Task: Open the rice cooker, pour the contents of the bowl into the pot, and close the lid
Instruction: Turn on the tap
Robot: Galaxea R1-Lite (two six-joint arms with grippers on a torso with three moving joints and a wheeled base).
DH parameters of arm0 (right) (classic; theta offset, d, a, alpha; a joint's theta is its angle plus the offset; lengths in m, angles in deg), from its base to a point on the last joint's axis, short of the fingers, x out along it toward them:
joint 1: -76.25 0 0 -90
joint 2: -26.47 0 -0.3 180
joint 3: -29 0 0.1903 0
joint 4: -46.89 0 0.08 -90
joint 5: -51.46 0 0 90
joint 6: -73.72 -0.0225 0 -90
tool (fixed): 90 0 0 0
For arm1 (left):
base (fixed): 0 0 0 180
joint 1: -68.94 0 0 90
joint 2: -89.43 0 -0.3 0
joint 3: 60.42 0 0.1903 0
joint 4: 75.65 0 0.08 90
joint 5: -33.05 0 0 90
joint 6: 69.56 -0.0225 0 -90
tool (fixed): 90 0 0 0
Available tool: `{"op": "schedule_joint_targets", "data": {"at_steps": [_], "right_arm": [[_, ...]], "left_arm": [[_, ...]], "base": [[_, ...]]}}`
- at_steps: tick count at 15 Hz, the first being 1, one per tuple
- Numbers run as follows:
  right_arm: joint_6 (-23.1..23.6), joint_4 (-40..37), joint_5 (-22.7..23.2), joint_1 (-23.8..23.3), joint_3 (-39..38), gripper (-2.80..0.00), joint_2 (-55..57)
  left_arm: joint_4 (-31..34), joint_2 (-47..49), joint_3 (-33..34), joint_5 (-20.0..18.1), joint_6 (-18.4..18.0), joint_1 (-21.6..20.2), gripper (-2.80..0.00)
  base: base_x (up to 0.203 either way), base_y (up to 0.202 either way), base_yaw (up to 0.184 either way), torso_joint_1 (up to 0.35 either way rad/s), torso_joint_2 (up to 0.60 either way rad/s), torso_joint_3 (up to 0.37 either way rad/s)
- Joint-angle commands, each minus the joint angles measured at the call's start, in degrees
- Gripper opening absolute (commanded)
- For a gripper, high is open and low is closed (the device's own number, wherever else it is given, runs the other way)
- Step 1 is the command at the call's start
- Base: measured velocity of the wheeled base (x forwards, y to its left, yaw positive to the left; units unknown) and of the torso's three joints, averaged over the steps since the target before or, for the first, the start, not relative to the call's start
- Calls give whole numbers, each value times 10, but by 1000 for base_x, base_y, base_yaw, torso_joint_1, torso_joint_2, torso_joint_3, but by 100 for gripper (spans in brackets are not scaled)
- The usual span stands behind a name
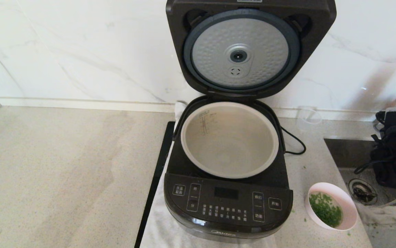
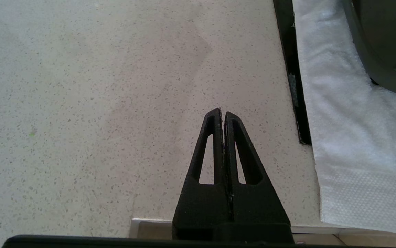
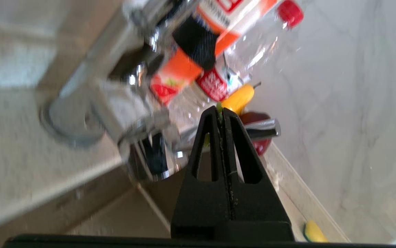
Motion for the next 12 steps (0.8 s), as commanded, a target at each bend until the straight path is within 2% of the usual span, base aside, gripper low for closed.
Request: {"op": "schedule_joint_targets", "data": {"at_steps": [1, 5, 9, 11, 12], "right_arm": [[0, 5, -12, 1, -23, -280, -12], [-21, 5, -10, 11, -13, -280, -37], [-47, 5, 4, 52, -29, -280, -110], [-64, -13, 30, 77, -77, -280, -161], [-83, -53, 47, 90, -107, -280, -196]], "left_arm": [[0, 0, 0, 0, 0, 0, -280], [0, 0, 0, 0, 0, 0, -280], [0, 0, 0, 0, 0, 0, -280], [0, 0, 0, 0, 0, 0, -280], [0, 0, 0, 0, 0, 0, -280]], "base": [[0, 0, 0, 0, 0, 0], [0, 0, 0, 0, 0, 0], [0, 0, 0, 0, 0, 0], [0, 0, 0, 0, 0, 0], [0, 0, 0, 0, 0, 0]]}}
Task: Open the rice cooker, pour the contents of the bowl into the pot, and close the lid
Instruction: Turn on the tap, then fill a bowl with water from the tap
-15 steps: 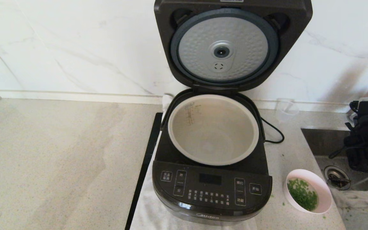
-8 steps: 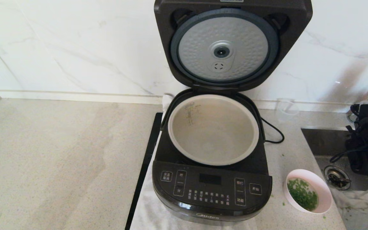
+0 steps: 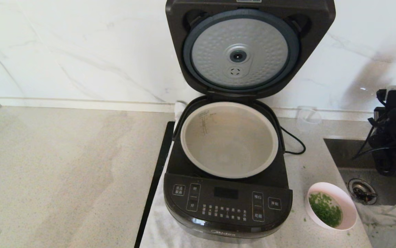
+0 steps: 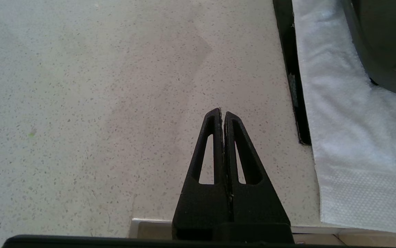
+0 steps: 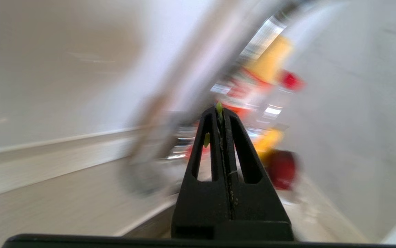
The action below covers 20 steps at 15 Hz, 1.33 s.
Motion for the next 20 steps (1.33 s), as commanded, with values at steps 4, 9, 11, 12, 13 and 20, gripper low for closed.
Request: {"op": "schedule_joint_targets", "data": {"at_steps": [4, 9, 11, 12, 13, 20], "right_arm": [[-134, -372, 125, 50, -111, -280, -239], [-242, -930, 386, 35, -101, -280, -432], [-260, -1091, 468, 21, -87, -280, -471], [-263, -1152, 488, 17, -87, -280, -484], [-266, -1207, 511, 16, -90, -280, -494], [-238, -1269, 550, 24, -226, -280, -527]], "left_arm": [[0, 0, 0, 0, 0, 0, -280], [0, 0, 0, 0, 0, 0, -280], [0, 0, 0, 0, 0, 0, -280], [0, -1, 0, 0, 0, 0, -280], [0, 0, 0, 0, 0, 0, -280], [0, -1, 0, 0, 0, 0, -280]], "base": [[0, 0, 0, 0, 0, 0], [0, 0, 0, 0, 0, 0], [0, 0, 0, 0, 0, 0], [0, 0, 0, 0, 0, 0], [0, 0, 0, 0, 0, 0], [0, 0, 0, 0, 0, 0]]}}
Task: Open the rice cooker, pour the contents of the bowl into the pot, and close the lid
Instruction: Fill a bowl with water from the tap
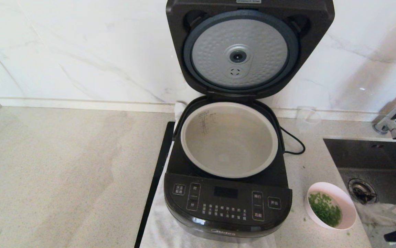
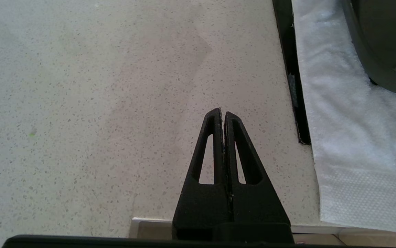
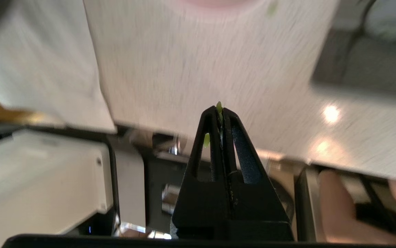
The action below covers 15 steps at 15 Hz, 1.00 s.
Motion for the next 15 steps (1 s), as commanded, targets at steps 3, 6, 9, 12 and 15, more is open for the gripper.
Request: {"op": "schedule_joint_targets", "data": {"at_steps": [3, 6, 9, 12, 15], "right_arm": [[1, 20, 1, 6, -63, -280, 8], [0, 66, 1, 5, -95, -280, 9], [-3, 68, 3, 5, -95, 0, 2], [-5, 68, 4, 5, -96, 0, 2], [-6, 70, 3, 5, -100, 0, 21]], "left_arm": [[0, -1, 0, 0, 0, 0, -280], [0, 0, 0, 0, 0, 0, -280], [0, 0, 0, 0, 0, 0, -280], [0, 0, 0, 0, 0, 0, -280], [0, 0, 0, 0, 0, 0, -280]], "base": [[0, 0, 0, 0, 0, 0], [0, 0, 0, 0, 0, 0], [0, 0, 0, 0, 0, 0], [0, 0, 0, 0, 0, 0], [0, 0, 0, 0, 0, 0]]}}
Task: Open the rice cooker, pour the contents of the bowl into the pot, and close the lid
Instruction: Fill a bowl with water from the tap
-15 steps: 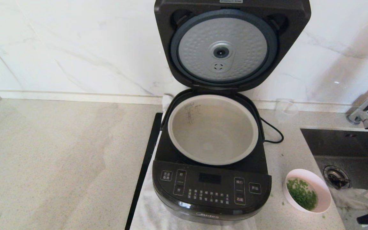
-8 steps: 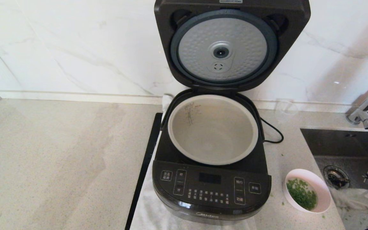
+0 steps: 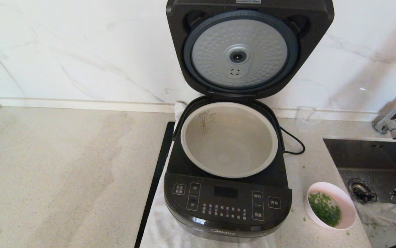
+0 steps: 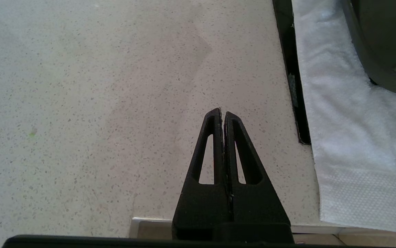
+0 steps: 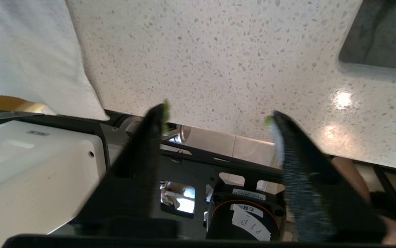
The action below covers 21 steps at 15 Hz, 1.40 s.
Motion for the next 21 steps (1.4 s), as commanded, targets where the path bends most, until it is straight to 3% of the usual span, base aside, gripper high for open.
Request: {"op": "schedule_joint_targets", "data": {"at_steps": [1, 7, 16, 21], "right_arm": [[0, 4, 0, -1, -3, 0, 19], [0, 123, -49, 1, -57, 0, 80], [-42, 221, -82, 2, -49, 0, 154], [-72, 210, -73, 16, -29, 0, 120]], "left_arm": [[0, 0, 0, 0, 0, 0, -280], [0, -1, 0, 0, 0, 0, -280], [0, 0, 0, 0, 0, 0, -280], [0, 0, 0, 0, 0, 0, -280]], "base": [[0, 0, 0, 0, 0, 0], [0, 0, 0, 0, 0, 0], [0, 0, 0, 0, 0, 0], [0, 0, 0, 0, 0, 0]]}}
